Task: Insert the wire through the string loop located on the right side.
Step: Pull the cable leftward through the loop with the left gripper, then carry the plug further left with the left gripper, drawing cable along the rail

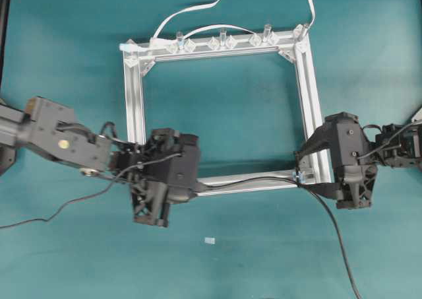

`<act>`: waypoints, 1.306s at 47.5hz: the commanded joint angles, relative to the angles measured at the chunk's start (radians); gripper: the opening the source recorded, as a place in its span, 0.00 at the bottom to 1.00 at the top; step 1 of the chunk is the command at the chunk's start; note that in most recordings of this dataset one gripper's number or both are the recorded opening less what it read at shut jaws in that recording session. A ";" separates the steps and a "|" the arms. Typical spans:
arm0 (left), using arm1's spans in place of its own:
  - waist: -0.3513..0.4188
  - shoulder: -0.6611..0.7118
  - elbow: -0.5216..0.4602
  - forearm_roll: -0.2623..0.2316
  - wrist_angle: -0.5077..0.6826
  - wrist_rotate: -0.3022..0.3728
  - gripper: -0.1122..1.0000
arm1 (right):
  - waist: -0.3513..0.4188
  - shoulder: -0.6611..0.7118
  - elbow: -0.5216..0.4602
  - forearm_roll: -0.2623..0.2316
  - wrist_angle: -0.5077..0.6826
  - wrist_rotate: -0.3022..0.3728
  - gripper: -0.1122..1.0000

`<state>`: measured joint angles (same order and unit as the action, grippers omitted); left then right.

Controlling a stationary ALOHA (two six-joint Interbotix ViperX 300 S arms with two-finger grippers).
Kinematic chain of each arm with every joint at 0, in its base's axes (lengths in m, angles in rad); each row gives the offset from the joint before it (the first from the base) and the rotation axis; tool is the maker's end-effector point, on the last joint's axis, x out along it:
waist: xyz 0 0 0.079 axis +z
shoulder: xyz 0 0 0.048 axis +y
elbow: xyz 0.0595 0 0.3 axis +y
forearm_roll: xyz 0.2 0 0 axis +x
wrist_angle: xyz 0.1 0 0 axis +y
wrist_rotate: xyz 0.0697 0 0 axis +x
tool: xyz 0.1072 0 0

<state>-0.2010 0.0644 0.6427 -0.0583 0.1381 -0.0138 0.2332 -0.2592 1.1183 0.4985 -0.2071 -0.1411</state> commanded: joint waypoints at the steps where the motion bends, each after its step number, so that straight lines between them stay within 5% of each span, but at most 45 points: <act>1: -0.011 -0.078 0.014 -0.003 0.037 -0.006 0.30 | 0.002 -0.008 -0.009 -0.003 -0.005 -0.002 0.95; 17: -0.026 -0.236 0.109 -0.006 0.143 -0.015 0.30 | 0.002 -0.008 -0.009 -0.002 -0.009 -0.002 0.95; 48: -0.160 -0.347 0.279 -0.005 0.184 -0.287 0.30 | 0.002 -0.008 -0.020 -0.003 -0.011 -0.002 0.95; 62: -0.167 -0.342 0.302 0.000 0.192 -0.314 0.30 | 0.002 -0.008 -0.026 -0.002 -0.009 -0.002 0.95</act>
<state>-0.3605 -0.2746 0.9526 -0.0614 0.3298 -0.3191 0.2332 -0.2592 1.1167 0.4970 -0.2117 -0.1411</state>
